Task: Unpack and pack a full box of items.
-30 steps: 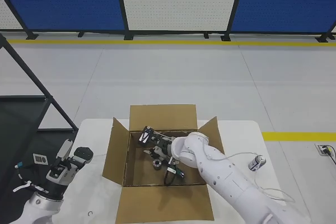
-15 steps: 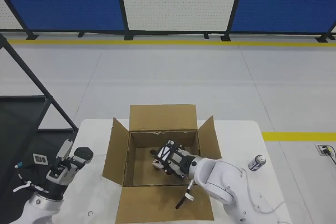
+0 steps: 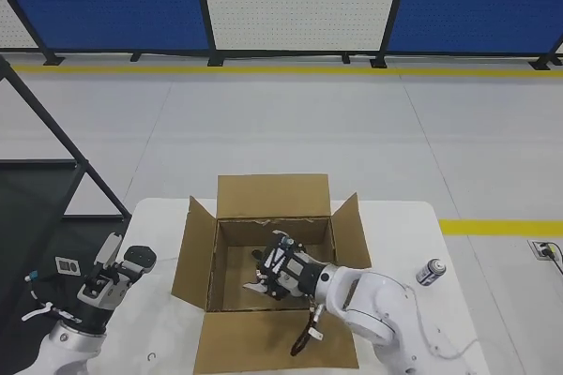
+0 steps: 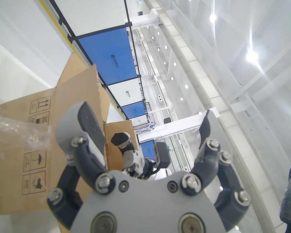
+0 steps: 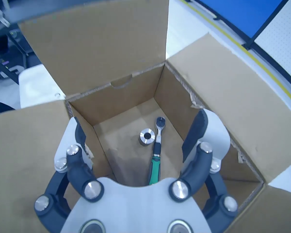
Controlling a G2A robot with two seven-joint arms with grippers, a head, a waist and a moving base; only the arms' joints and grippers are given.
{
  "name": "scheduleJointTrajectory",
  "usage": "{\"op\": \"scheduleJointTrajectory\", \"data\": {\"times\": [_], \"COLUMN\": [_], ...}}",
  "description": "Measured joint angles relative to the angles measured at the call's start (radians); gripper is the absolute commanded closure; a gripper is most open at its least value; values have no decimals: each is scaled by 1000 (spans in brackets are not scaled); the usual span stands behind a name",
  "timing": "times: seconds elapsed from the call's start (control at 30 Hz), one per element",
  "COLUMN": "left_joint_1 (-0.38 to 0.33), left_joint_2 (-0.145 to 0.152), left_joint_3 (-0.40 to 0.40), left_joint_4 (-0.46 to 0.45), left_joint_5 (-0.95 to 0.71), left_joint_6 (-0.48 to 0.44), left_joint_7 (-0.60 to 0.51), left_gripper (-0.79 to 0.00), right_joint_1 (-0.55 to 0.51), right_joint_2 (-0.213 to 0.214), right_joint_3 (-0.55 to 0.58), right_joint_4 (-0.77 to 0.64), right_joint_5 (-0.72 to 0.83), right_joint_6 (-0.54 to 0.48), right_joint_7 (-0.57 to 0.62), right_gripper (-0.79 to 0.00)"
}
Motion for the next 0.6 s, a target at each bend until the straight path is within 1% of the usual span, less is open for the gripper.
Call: {"op": "scheduleJointTrajectory", "data": {"times": [0.07, 0.17, 0.27, 0.4, 0.5, 0.57, 0.6], "left_joint_1": [0, 0, 0, 0, 0, 0, 0], "left_joint_2": [0, 0, 0, 0, 0, 0, 0], "left_joint_3": [0, 0, 0, 0, 0, 0, 0], "left_joint_4": [0, 0, 0, 0, 0, 0, 0], "left_joint_5": [0, 0, 0, 0, 0, 0, 0], "left_joint_6": [0, 0, 0, 0, 0, 0, 0], "left_joint_7": [0, 0, 0, 0, 0, 0, 0], "left_gripper": [-785, -785, -785, -785, -785, -785, -785], "right_joint_1": [-34, -112, -217, -385, -510, -584, -628], "right_joint_2": [8, 25, 45, 67, 77, 80, 81], "right_joint_3": [43, 138, 265, 477, 628, 708, 753], "right_joint_4": [-53, -160, -277, -399, -437, -446, -447], "right_joint_5": [1, -14, -27, 8, 54, 59, 52], "right_joint_6": [1, 9, 20, 33, 31, 46, 72], "right_joint_7": [-55, -131, -192, -256, -310, -334, -343], "right_gripper": [-785, -785, -785, -785, -785, -785, -785]}}
